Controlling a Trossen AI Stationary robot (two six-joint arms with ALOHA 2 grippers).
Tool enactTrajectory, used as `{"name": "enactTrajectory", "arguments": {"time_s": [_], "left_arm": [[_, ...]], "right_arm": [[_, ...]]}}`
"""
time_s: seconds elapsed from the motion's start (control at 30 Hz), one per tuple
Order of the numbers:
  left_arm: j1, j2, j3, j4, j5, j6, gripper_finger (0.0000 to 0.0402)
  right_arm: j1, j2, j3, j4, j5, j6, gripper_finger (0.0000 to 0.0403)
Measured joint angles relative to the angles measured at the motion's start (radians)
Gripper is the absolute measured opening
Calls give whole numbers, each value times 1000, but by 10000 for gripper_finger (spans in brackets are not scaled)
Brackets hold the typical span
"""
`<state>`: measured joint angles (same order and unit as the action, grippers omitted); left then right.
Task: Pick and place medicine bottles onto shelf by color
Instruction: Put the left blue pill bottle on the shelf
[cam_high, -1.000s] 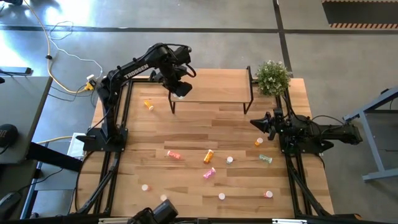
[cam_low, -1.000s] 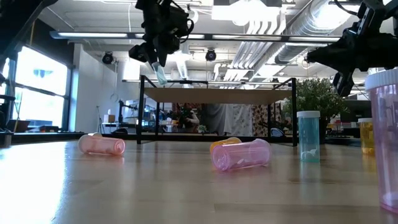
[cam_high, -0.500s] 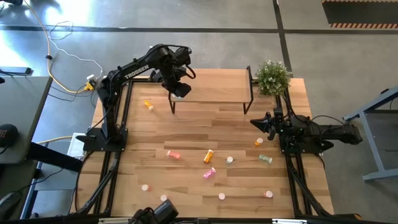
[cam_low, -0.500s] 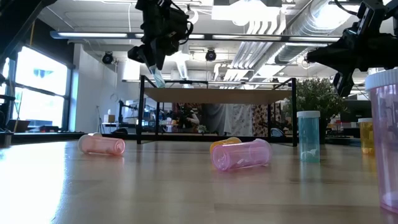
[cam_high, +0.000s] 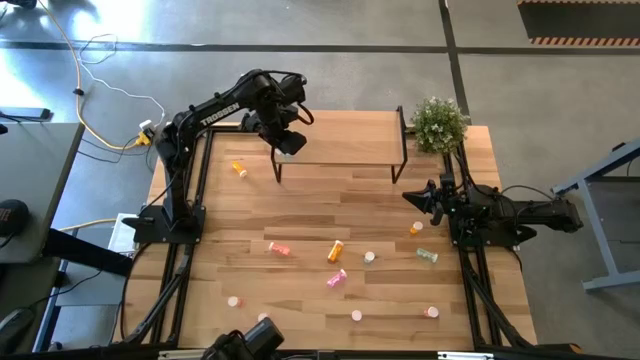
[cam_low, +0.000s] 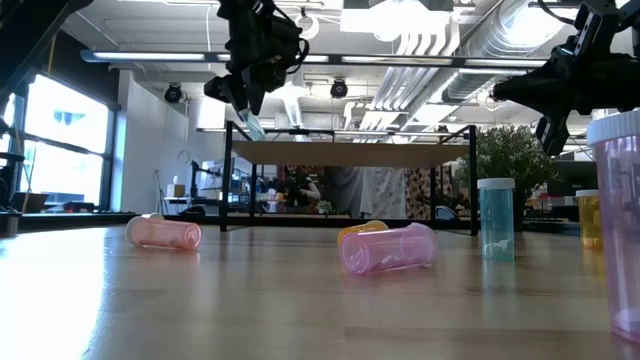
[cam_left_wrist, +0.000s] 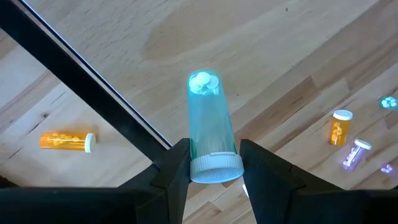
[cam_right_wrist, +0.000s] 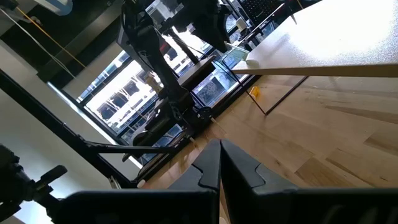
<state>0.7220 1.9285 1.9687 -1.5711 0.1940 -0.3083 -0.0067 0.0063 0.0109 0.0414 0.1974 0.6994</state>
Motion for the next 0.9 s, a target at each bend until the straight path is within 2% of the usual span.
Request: {"name": "enactTrajectory", "arguments": {"time_s": [0.13,0.43,0.6,0.9], "left_arm": [[5,0,0,0,4,-9,131],[4,0,0,0,8,-2,105],[4,0,0,0,8,4,108],[-6,-24,1,0,69,5,107]], "right_arm": [[0,0,0,0,0,0,0],[0,0,0,22,0,52,0],[0,0,0,25,10,67,0],[0,0,0,30,38,269,0]]}}
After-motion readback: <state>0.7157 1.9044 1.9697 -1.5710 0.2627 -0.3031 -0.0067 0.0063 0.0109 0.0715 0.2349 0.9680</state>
